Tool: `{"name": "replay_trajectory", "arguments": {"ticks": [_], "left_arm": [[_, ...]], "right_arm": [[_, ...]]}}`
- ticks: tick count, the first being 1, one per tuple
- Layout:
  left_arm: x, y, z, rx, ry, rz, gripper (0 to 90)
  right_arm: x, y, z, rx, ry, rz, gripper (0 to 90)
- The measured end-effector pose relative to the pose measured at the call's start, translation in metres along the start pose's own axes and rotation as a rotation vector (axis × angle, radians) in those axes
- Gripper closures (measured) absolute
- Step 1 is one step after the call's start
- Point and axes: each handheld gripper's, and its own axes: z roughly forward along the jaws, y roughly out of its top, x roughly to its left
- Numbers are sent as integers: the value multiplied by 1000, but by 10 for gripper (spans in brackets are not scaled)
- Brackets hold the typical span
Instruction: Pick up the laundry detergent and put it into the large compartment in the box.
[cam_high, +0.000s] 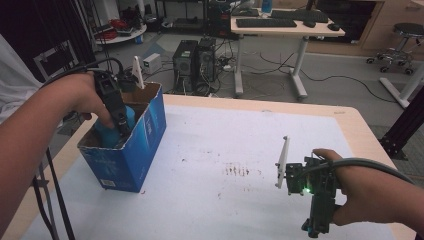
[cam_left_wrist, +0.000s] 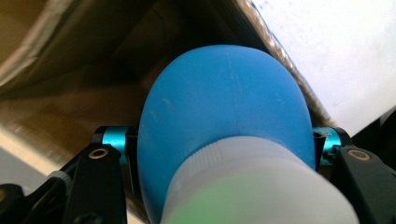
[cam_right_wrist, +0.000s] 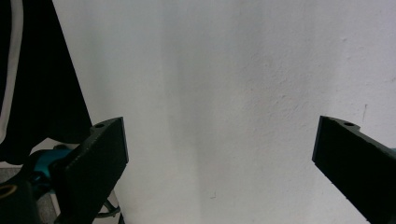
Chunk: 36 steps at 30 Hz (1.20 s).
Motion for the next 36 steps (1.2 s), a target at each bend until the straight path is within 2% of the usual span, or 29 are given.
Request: {"name": "replay_trajectory", "arguments": {"ticks": [1,2,3,5,7,9,12,13,14,15,16,17,25,30,36], "left_arm": [[0,-1,4,3,-6,41,397],[0,-1,4,3,-6,41,397],[1,-2,6,6,-8,71,397],[2,-3,9,5,-19,104,397],[2,-5,11,1,-27,162,397],[2,-5,13,1,-30,195,397],[2,-4,17,-1,-20,242,396],[0,-3,19,2,-11,274,395],[0,-3,19,2,-11,274,394],[-1,-2,22,17,-2,293,394],[-1,-2,22,17,-2,293,394],[-1,-2,25,39,6,297,394],[-1,-6,25,23,6,299,393],[-1,-6,24,29,6,301,389],[-1,-8,19,23,7,281,366]], "right_arm": [[0,0,0,1,1,1,25],[0,0,0,1,1,1,25],[0,0,0,1,-1,2,25],[1,0,0,1,-1,4,25],[1,0,0,1,-3,-3,25],[2,0,0,2,-2,0,25],[2,0,0,5,-4,5,25],[2,1,0,4,-3,2,25],[2,1,0,4,-3,2,25],[3,1,-1,3,-5,6,25],[3,1,-1,3,-5,6,25],[3,1,-1,3,-4,4,25],[4,1,-1,3,-6,4,25],[4,3,-1,5,-6,-3,25],[5,2,-2,3,-7,9,25]]}}
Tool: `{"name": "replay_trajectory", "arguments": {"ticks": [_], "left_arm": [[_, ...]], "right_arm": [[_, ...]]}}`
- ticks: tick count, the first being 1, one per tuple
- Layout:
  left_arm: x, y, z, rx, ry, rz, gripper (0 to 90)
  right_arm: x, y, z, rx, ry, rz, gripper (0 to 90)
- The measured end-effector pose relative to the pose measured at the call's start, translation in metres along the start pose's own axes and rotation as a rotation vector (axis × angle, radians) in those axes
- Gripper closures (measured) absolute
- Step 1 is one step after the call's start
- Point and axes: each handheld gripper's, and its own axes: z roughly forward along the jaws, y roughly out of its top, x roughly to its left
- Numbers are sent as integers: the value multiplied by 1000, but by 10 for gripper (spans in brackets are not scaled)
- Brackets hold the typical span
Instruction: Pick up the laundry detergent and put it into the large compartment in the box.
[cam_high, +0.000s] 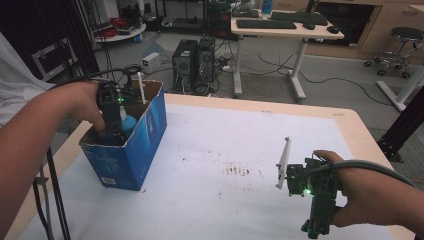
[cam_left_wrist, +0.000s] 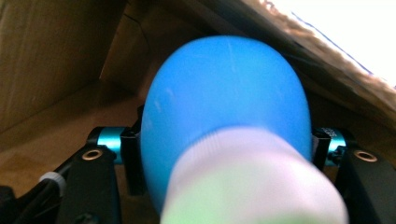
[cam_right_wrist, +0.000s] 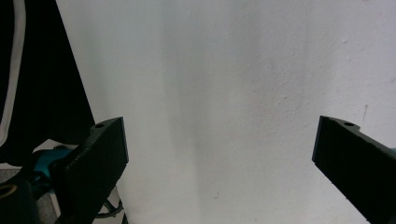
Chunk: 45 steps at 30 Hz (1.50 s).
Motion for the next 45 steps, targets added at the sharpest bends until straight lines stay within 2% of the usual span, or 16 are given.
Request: {"name": "replay_trajectory", "arguments": {"ticks": [4,16,20,22,34,36,45], "left_arm": [[-1,-2,-7,7,10,-14,316],[-2,-5,-21,-22,19,-48,272],[-5,-3,-32,-21,40,-59,218],[-6,-3,-36,-22,28,-60,209],[-10,-1,-64,-37,70,-60,196],[-10,-1,-67,-39,72,-62,171],[-20,8,-97,-43,87,-45,161]], "right_arm": [[-1,-1,0,-4,-4,-6,25],[0,2,-2,-11,-7,-16,25],[-1,0,-6,-15,-8,-10,24],[-1,0,-6,-19,-6,-6,25],[-4,-2,-8,-10,-5,-10,25],[-4,-2,-8,-11,-5,-6,25],[-5,-1,-11,-9,-2,-6,25]]}}
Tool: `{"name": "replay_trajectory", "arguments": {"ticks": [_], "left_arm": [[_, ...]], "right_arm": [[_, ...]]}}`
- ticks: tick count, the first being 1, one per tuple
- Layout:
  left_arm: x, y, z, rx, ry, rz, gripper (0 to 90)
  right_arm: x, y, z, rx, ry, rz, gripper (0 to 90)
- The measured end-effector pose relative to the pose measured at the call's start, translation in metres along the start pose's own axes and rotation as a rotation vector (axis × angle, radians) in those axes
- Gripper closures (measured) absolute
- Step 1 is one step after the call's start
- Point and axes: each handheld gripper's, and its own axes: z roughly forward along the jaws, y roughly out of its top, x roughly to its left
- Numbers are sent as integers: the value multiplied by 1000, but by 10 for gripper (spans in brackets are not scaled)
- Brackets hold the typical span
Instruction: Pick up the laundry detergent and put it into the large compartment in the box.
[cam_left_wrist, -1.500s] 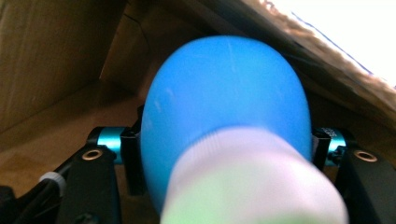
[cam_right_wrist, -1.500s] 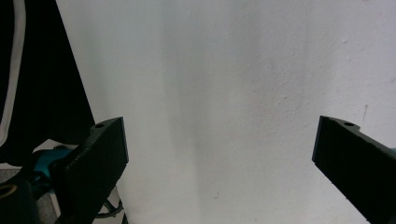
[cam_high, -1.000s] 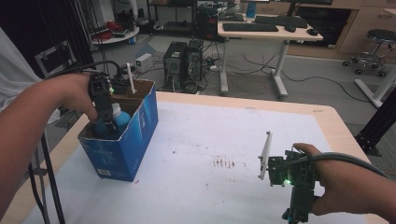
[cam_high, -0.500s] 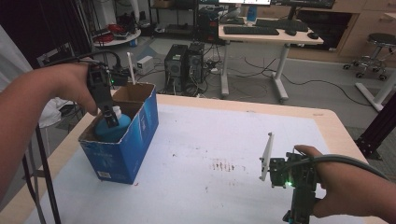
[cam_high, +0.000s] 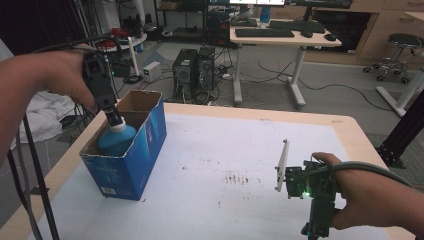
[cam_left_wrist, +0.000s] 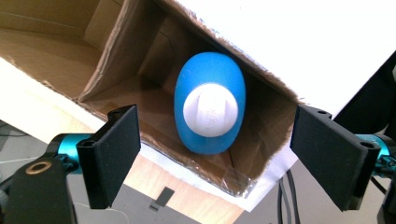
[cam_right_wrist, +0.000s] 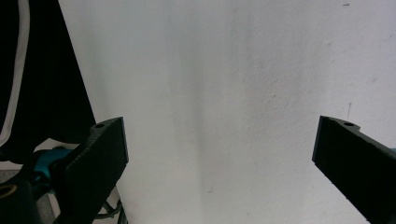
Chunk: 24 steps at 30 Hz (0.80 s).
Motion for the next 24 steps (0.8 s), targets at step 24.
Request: {"name": "replay_trajectory", "arguments": {"ticks": [24], "left_arm": [[-72,84,-8,31,1,323,17]], "right_arm": [[-5,-6,-19,8,-18,16,25]]}}
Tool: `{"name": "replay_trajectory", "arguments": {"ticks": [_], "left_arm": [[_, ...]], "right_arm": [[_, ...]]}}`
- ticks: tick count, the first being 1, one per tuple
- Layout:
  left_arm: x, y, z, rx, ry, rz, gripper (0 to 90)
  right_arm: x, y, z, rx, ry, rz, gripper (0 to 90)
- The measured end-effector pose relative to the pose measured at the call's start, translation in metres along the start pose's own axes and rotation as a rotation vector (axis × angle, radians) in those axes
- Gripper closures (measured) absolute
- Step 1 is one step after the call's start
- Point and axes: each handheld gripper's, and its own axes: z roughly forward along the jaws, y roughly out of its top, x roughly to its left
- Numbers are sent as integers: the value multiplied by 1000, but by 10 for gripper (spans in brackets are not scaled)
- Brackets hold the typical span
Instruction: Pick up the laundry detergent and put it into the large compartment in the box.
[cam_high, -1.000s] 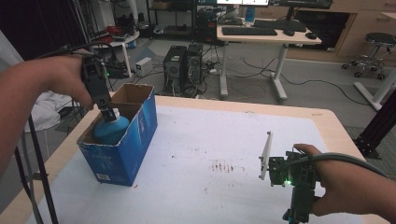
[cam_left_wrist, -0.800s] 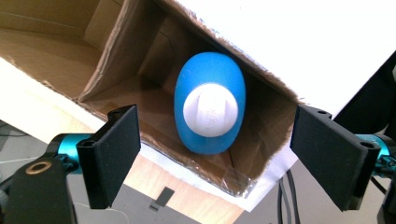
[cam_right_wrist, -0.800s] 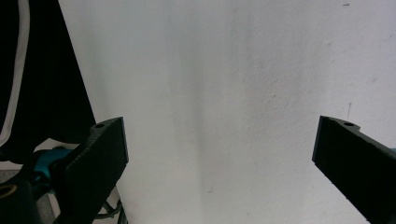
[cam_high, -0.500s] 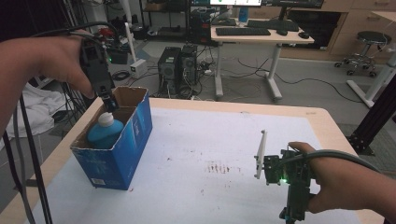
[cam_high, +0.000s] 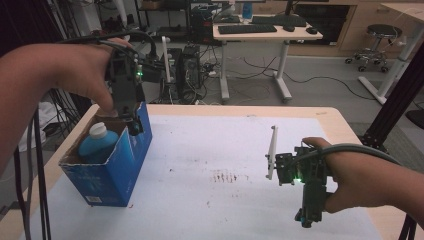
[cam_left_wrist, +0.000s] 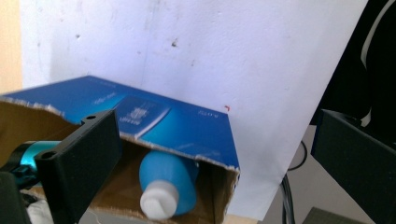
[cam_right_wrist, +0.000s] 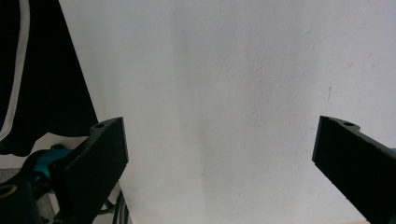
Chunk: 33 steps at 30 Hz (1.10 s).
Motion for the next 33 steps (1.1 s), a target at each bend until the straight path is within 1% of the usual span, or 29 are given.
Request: {"name": "replay_trajectory", "arguments": {"ticks": [1,2,3,5,6,7,8,9,12,13,14,15,16,17,18,19,21,24,29,33], "left_arm": [[0,0,0,0,0,0,16],[-1,6,5,11,-2,19,16],[-1,6,5,11,-2,19,16],[-1,12,9,6,-4,41,16],[-2,17,15,-1,-17,53,16],[-2,17,15,-1,-17,53,16],[-4,22,21,2,-32,67,16],[-4,24,24,5,-36,72,16],[-5,26,27,1,-29,84,17],[-6,29,30,-10,-29,100,17],[-6,29,30,-10,-29,100,16],[-7,31,33,-18,-37,103,16],[-6,31,34,-16,-39,104,16],[-5,33,36,-8,-43,102,16],[-5,33,36,-8,-43,102,16],[-4,33,37,-3,-41,99,17],[-3,34,39,-4,-38,99,16],[-3,36,42,2,-49,102,16],[-3,35,45,-2,-57,110,16],[0,35,45,-6,-58,101,16]], "right_arm": [[0,0,0,0,0,0,25],[-1,0,-1,-4,-2,-5,25],[-1,0,-1,-3,-2,-8,25],[-1,0,-1,-3,-2,-8,25],[0,0,-2,-4,3,-7,25],[1,0,-2,-4,-1,-10,25],[1,0,-2,-2,0,-8,25],[1,0,-2,-3,-2,-16,25],[1,0,-2,-4,-1,-12,25],[1,-1,-2,-5,-3,-9,25],[1,-1,-2,-5,-3,-9,25],[0,-2,-3,-12,-6,-7,25],[-2,-4,-3,-26,-7,-4,25],[-3,-4,-3,-28,-8,-9,25],[-3,-5,-4,-29,-4,1,25],[-5,-5,-4,-36,-3,-3,25],[-6,-6,-4,-35,-1,5,25],[-8,-7,-3,-34,-4,-4,25],[-8,-6,-3,-36,2,-7,24],[-10,-6,-3,-35,4,-6,25]]}}
